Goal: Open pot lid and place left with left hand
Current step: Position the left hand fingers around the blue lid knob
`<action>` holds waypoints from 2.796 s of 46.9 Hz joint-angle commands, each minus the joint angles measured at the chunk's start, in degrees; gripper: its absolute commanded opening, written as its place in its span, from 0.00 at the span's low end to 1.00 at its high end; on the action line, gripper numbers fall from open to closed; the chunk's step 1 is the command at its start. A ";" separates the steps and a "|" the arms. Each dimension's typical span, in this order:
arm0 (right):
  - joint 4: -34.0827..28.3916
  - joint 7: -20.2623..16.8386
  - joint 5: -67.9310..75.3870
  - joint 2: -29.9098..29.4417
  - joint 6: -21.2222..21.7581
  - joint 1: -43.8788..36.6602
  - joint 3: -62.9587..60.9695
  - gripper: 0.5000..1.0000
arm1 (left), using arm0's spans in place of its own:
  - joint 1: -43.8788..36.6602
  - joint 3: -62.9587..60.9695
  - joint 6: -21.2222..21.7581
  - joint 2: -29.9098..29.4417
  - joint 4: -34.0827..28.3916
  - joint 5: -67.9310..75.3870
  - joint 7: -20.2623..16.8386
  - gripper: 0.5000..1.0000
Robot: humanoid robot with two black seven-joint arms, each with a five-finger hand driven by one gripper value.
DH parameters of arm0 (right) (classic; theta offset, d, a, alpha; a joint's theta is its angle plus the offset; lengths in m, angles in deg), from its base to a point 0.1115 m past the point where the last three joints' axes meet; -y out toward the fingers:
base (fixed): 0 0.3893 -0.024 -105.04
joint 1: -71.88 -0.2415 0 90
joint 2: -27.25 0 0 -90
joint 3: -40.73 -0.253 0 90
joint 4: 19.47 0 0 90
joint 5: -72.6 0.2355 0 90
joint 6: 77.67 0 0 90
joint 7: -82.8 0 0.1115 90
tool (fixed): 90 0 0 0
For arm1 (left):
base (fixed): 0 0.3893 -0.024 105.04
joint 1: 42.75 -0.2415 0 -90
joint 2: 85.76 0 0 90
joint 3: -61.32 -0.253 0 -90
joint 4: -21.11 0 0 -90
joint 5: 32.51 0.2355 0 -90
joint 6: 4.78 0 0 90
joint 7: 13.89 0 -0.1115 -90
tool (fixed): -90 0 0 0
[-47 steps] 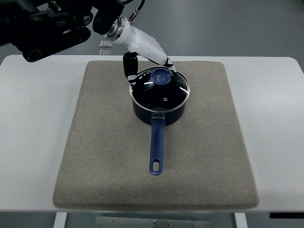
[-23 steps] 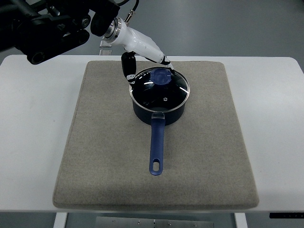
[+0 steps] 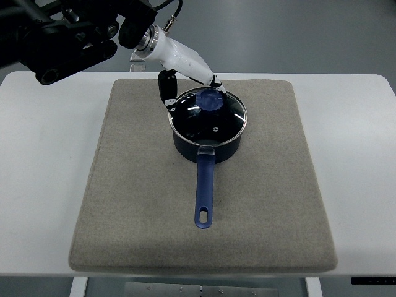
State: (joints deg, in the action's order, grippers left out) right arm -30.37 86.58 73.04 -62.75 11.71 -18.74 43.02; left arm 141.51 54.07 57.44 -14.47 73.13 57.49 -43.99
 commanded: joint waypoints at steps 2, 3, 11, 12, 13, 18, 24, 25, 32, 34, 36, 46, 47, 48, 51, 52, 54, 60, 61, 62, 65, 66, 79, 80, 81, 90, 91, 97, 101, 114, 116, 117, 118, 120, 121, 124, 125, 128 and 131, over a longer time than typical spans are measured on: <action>0.00 0.00 0.00 0.00 0.01 0.00 0.00 0.83 | 0.48 0.05 0.00 0.08 0.01 0.00 0.05 0.98; 0.00 0.00 0.00 0.00 0.01 0.00 0.00 0.83 | 0.48 0.05 0.00 0.08 0.10 -0.09 0.05 0.98; 0.00 0.00 0.00 0.00 0.01 0.00 0.00 0.83 | 0.39 -0.04 0.00 0.08 0.27 0.09 0.05 0.98; 0.00 0.00 0.00 0.00 0.01 0.00 0.00 0.83 | 0.48 -0.04 -0.08 0.00 0.27 0.09 0.05 0.98; 0.00 0.00 0.00 0.00 0.01 0.00 0.00 0.83 | 0.57 -0.04 -0.08 0.00 0.36 0.09 -0.04 0.98; 0.00 0.00 0.00 0.00 0.01 0.00 0.00 0.83 | 1.27 -0.04 -0.08 -0.18 0.71 0.09 0.05 0.98; 0.00 0.00 0.00 0.00 0.01 0.00 0.00 0.83 | 1.54 -0.13 -0.08 0.00 1.94 0.87 0.13 0.98; 0.00 0.00 0.00 0.00 0.01 0.00 0.00 0.83 | 1.45 -0.13 -0.08 0.00 2.12 1.31 0.13 0.98; 0.00 0.00 0.00 0.00 0.01 0.00 0.00 0.83 | 1.36 -0.13 -0.08 -0.27 4.14 5.88 0.13 0.98; 0.00 0.00 0.00 0.00 0.01 0.00 0.00 0.83 | 1.36 -0.13 -0.08 -0.27 4.14 6.15 0.13 0.98; 0.00 0.00 0.00 0.00 0.01 0.00 0.00 0.83 | 1.45 -0.13 -0.08 -0.36 4.23 6.24 0.13 0.98; 0.00 0.00 0.00 0.00 0.01 0.00 0.00 0.83 | 3.65 -3.21 0.18 -0.62 4.84 6.42 0.13 0.98; 0.00 0.00 0.00 0.00 0.01 0.00 0.00 0.83 | 3.73 -3.21 0.27 -0.53 4.76 6.33 0.13 0.98; 0.00 0.00 0.00 0.00 0.01 0.00 0.00 0.83 | 3.82 -3.21 0.27 -0.44 4.75 6.33 0.13 0.98; 0.00 0.00 0.00 0.00 0.01 0.00 0.00 0.83 | 4.08 -3.21 0.27 -0.44 4.58 5.63 0.31 0.98; 0.00 0.00 0.09 0.00 0.01 0.00 0.00 0.83 | 4.00 -3.12 0.36 -0.36 4.49 5.54 0.31 0.98; 0.00 0.00 0.00 0.00 0.01 0.00 0.00 0.83 | 3.91 -2.94 0.44 -0.44 4.32 5.45 0.31 0.98; 0.00 0.00 0.00 0.00 0.01 0.00 0.00 0.83 | 3.56 -0.57 3.08 -0.71 4.32 1.50 0.40 0.98; 0.00 0.00 0.00 0.00 0.01 0.00 0.00 0.83 | 3.56 -0.39 3.08 -0.79 4.23 0.62 0.40 0.98; 0.00 0.00 0.00 0.00 0.01 0.00 0.00 0.83 | 3.65 -0.39 3.08 -0.88 4.23 -0.17 0.40 0.98; 0.00 0.00 0.00 0.00 0.01 0.00 0.00 0.83 | 3.65 -0.31 3.52 -0.88 3.88 -1.05 0.40 0.98; 0.00 0.00 0.00 0.00 0.01 0.00 0.00 0.83 | 3.56 -0.30 3.52 -0.97 3.61 -1.06 0.31 0.98; 0.00 0.00 0.00 0.00 0.01 0.00 0.00 0.83 | 1.54 -1.01 3.70 -0.27 1.50 -0.70 0.31 0.98; 0.00 0.00 0.00 0.00 0.01 0.00 0.00 0.83 | 1.28 -1.01 3.70 -0.27 1.42 -0.79 0.31 0.99; 0.00 0.00 0.00 0.00 0.01 0.00 0.00 0.83 | 1.10 -0.92 3.78 -0.27 1.41 -0.79 0.31 0.99; 0.00 0.00 0.00 0.00 0.01 0.00 0.00 0.83 | -0.31 -0.92 4.84 -0.18 0.89 -0.97 0.13 0.99; 0.00 0.00 0.00 0.00 0.01 0.00 0.00 0.83 | -0.31 -0.92 4.84 -0.18 0.89 -0.97 0.13 0.99; 0.00 0.00 0.00 0.00 0.01 0.00 0.00 0.83 | -0.48 -0.83 5.01 -0.18 0.80 -1.05 0.13 0.99; 0.00 0.00 0.00 0.00 0.01 0.00 0.00 0.83 | -1.01 -1.01 5.28 -0.18 0.62 -0.97 0.13 0.99; 0.00 0.00 0.00 0.00 0.01 0.00 0.00 0.83 | -1.98 -0.92 5.37 0.00 -0.08 -0.97 0.13 0.99; 0.00 0.00 0.00 0.00 0.01 0.00 0.00 0.83 | -1.98 -0.92 5.45 0.00 -0.08 -0.88 0.13 0.99; 0.00 0.00 0.00 0.00 0.01 0.00 0.00 0.83 | -1.98 -0.92 5.45 0.00 -0.17 -0.88 0.13 0.99; 0.00 0.00 0.00 0.00 0.01 0.00 0.00 0.83 | -2.07 -0.83 5.45 0.00 -0.17 -0.97 0.22 0.99; 0.00 0.00 0.00 0.00 0.01 0.00 0.00 0.83 | -1.98 -0.74 5.45 0.08 -0.17 -0.97 0.13 0.99; 0.00 0.00 0.00 0.00 0.01 0.00 0.00 0.83 | -2.07 -0.74 5.54 0.08 -0.17 -0.97 0.22 0.99; 0.00 0.00 0.00 0.00 0.01 0.00 0.00 0.83 | -1.98 -0.74 6.33 0.17 -0.34 -0.88 0.22 0.99; 0.00 0.00 0.00 0.00 0.01 0.00 0.00 0.83 | -1.98 -0.83 6.59 0.17 -0.43 -0.88 0.31 0.98; 0.00 0.00 0.00 0.00 0.01 0.00 0.00 0.83 | -1.89 -0.83 6.77 1.22 -1.74 -0.88 0.31 0.98; 0.00 0.00 0.00 0.00 0.01 0.00 0.00 0.83 | -1.89 -0.57 6.77 2.19 -4.03 -0.97 0.31 0.98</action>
State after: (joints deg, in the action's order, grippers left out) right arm -30.37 86.58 73.04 -62.75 11.70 -18.75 43.01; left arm 139.53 53.33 64.18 -13.18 71.10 56.58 -43.70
